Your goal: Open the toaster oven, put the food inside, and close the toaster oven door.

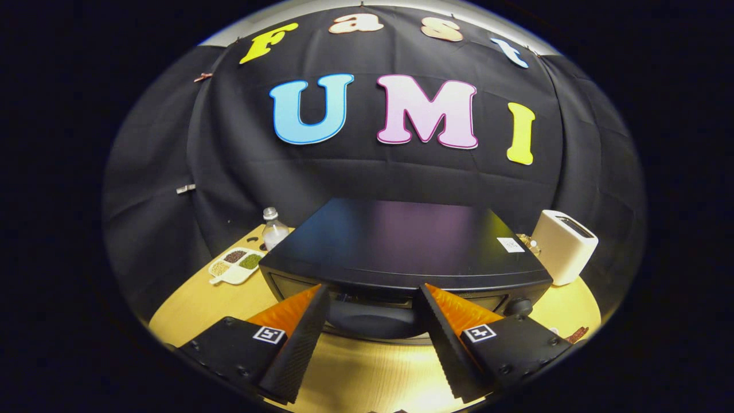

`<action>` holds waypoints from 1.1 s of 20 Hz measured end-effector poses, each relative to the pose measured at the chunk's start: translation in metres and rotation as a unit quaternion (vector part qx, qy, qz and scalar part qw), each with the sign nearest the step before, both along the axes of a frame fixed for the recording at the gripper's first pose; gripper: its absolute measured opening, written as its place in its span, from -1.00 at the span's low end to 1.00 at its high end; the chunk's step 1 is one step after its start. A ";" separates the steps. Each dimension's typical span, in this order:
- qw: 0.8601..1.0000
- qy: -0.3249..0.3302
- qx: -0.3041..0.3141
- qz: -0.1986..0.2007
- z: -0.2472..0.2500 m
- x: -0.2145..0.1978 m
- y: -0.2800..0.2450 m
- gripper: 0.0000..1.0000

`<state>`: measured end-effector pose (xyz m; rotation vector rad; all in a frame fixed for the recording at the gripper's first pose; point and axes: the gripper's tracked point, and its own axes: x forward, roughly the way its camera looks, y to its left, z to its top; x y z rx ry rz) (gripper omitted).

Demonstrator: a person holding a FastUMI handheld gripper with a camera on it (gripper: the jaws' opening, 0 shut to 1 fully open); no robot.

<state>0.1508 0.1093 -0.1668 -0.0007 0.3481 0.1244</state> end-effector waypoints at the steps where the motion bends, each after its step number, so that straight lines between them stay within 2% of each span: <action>1: 1.000 -0.001 0.002 -0.003 0.002 0.000 0.000 0.93; 5: 1.000 -0.006 0.002 -0.017 0.001 0.001 0.000 0.94; 9: 1.000 -0.014 -0.005 -0.012 -0.001 -0.005 0.001 0.94; 22: 0.999 0.018 -0.035 0.026 -0.036 -0.075 0.002 0.95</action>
